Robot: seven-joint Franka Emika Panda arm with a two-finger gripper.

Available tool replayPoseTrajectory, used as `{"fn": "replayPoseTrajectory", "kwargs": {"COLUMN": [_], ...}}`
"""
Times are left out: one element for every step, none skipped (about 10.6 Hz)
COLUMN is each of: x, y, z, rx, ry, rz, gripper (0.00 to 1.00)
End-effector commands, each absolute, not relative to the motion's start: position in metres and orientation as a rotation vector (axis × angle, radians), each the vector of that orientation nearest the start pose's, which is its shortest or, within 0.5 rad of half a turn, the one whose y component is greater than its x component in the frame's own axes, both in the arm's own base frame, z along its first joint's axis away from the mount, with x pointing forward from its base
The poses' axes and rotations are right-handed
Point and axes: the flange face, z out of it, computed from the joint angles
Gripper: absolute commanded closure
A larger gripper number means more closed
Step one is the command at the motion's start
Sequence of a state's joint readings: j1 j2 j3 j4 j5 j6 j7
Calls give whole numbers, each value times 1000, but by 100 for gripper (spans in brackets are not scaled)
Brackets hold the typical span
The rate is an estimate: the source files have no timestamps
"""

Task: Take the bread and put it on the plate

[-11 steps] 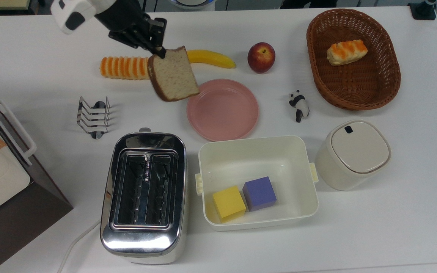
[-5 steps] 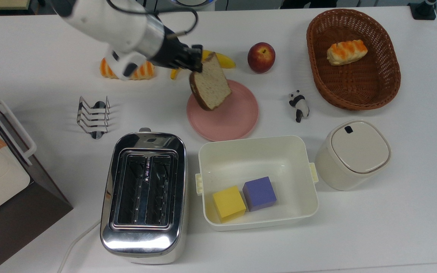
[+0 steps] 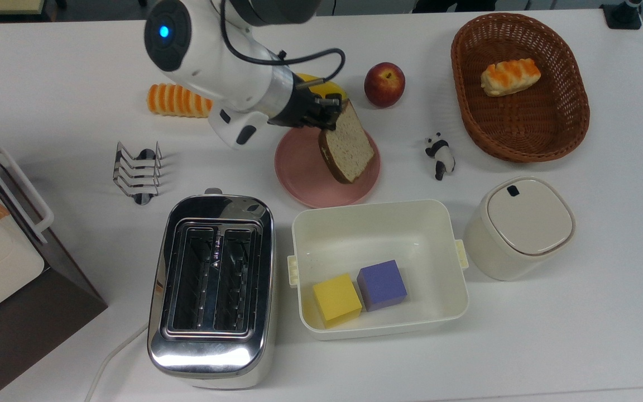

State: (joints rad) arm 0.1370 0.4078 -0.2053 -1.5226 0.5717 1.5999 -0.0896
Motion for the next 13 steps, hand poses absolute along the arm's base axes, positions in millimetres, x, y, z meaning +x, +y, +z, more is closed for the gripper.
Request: {"fn": "replayPoseTrajectory", "kwargs": {"x": [653, 652, 652, 650, 648, 643, 638, 635, 633, 633, 634, 631, 619], "y": [40, 45, 43, 41, 37, 33, 30, 29, 33, 32, 19, 14, 10], "z": [413, 414, 414, 414, 421, 435, 450, 471, 484, 498, 514, 527, 542], "rx": [-2629, -2642, -2674, -2696, -2711, -2733, -2758, -2789, -2856, -2966, -3045, -3065, -3059], "ry": [175, 172, 168, 160, 163, 179, 177, 157, 119, 78, 69, 58, 53], "rz": [341, 348, 354, 364, 362, 368, 365, 323, 288, 230, 130, 75, 50], "gripper": [0, 0, 0, 0, 0, 0, 0, 0, 0, 0, 0, 0, 0]}}
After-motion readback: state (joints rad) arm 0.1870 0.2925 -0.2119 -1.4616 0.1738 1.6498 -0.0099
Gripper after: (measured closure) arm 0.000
